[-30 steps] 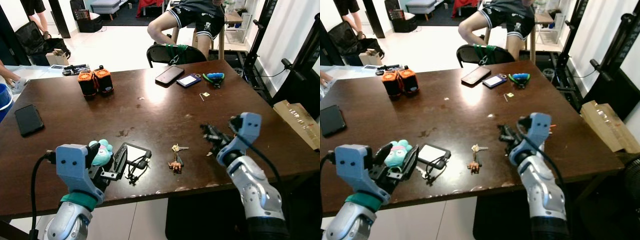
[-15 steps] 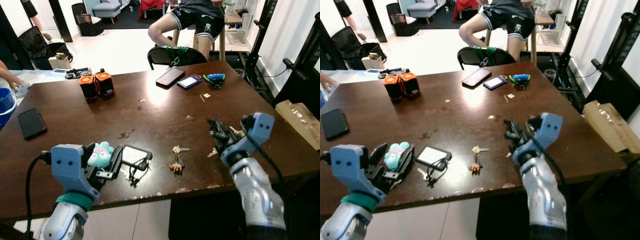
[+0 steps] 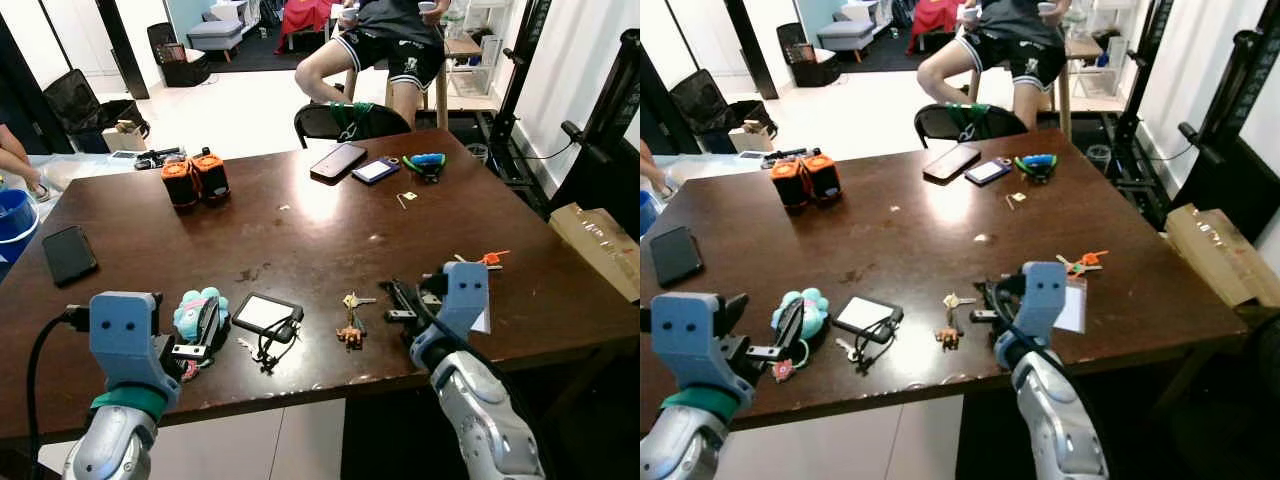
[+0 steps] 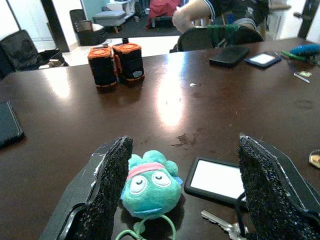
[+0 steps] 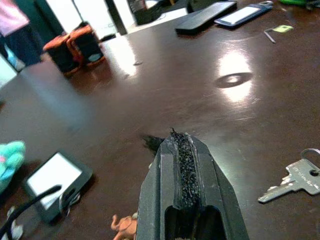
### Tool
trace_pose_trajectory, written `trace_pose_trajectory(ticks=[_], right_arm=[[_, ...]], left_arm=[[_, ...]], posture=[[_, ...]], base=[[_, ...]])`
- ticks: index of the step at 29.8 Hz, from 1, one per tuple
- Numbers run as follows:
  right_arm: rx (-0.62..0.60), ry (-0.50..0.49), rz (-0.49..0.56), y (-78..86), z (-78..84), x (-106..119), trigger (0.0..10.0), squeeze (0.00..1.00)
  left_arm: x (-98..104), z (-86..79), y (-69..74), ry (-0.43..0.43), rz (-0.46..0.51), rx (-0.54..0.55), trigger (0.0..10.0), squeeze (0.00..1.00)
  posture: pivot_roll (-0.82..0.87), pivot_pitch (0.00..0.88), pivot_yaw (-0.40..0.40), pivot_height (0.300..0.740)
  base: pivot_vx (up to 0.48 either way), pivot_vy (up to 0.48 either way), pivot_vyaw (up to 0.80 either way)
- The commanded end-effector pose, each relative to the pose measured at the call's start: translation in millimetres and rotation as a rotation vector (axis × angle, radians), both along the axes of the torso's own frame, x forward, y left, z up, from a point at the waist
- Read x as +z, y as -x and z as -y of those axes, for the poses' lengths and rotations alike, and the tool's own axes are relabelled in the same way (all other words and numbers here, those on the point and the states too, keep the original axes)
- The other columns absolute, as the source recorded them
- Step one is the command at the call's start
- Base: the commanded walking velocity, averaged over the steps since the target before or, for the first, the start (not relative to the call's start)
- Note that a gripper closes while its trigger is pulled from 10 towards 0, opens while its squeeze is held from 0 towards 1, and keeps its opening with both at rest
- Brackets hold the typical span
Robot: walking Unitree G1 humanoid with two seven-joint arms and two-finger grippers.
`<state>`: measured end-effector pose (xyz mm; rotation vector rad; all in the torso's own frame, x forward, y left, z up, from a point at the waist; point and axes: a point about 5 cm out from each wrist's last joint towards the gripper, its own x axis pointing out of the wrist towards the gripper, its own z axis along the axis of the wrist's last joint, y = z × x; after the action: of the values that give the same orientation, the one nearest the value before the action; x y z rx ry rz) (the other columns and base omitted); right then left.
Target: Hang keys on a hook
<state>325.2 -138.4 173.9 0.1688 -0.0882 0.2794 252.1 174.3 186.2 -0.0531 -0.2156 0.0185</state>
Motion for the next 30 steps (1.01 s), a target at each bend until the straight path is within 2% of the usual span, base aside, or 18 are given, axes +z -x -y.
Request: trace_pose_trajectory(ticks=[1,11,14,16,18,21,26,27,30], right_arm=[[0.04,0.025,-0.017,0.9,-6.9,-4,10.0,0.0],[0.038,0.102,0.001,-6.0,-1.3,-4,10.0,0.0],[0.041,0.101,0.01,-7.1,-2.6,-1,10.0,0.0],[0.037,0.109,0.029,-8.5,-2.5,4,10.0,0.0],[0.037,0.109,0.029,-8.5,-2.5,4,10.0,0.0],[0.019,0.069,0.096,-11.5,-0.3,26,10.0,0.0],[0.018,0.056,0.158,-14.4,-2.0,45,10.0,0.0],[0.021,0.069,0.163,-15.1,-1.6,45,10.0,0.0],[0.019,0.073,0.162,-14.9,-1.1,44,10.0,0.0]], left_arm=[[-7,-1.4,2.0,-0.008,-0.023,0.026,10.0,0.0],[-9,3.5,8.3,-0.004,-0.021,0.026,10.0,0.0],[-6,3.4,7.3,0.013,-0.008,0.026,10.0,0.0],[-2,2.3,5.9,0.059,0.01,0.038,10.0,0.0],[-2,2.3,5.9,0.059,0.01,0.038,10.0,0.0],[1,2.1,3.9,0.088,0.028,0.049,10.0,0.0],[1,0.2,1.8,0.104,0.028,0.062,10.0,0.0],[-7,-4.7,-2.8,0.016,-0.045,0.118,10.0,0.0],[-10,-7.0,-3.8,-0.012,-0.065,0.134,10.0,0.0]], posture=[[-0.12,0.083,0.112,0.74],[-0.12,0.083,0.076,0.74],[-0.12,0.09,0.074,0.74],[-0.13,0.099,0.072,0.74],[-0.13,0.099,0.072,0.74],[-0.14,0.093,0.08,0.74],[-0.16,0.086,0.094,0.74],[-0.16,0.086,0.102,0.74],[-0.16,0.087,0.105,0.74]], base=[[0.0,0.0,0.0],[0.0,0.0,0.0],[0.0,0.0,0.71],[0.0,0.0,0.8],[0.0,0.0,0.8],[0.0,0.0,0.8],[0.0,0.0,0.8],[0.0,0.0,0.8],[0.0,0.0,0.8]])
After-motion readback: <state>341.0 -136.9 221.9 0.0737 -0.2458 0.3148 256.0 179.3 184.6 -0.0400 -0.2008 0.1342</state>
